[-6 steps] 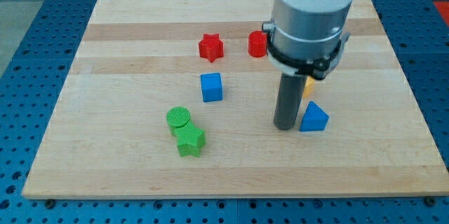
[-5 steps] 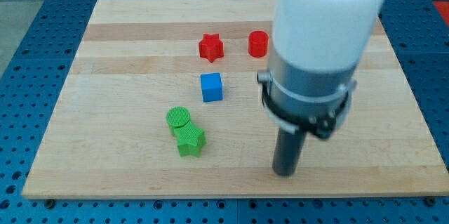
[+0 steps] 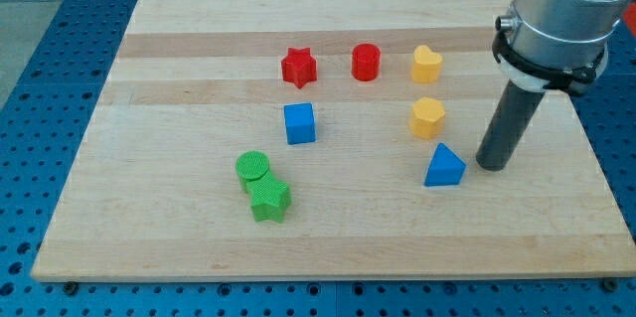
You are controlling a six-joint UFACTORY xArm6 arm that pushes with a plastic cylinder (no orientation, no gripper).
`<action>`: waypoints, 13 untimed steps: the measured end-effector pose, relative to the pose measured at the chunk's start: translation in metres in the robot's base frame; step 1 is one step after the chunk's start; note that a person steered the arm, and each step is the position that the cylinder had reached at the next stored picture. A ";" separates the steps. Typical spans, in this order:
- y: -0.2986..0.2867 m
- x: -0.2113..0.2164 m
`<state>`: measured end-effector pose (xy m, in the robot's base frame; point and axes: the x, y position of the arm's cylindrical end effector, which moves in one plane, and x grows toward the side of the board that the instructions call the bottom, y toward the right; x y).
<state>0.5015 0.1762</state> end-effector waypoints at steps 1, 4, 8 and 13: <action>0.000 0.000; -0.025 0.005; 0.025 0.015; -0.051 0.118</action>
<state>0.6190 0.1247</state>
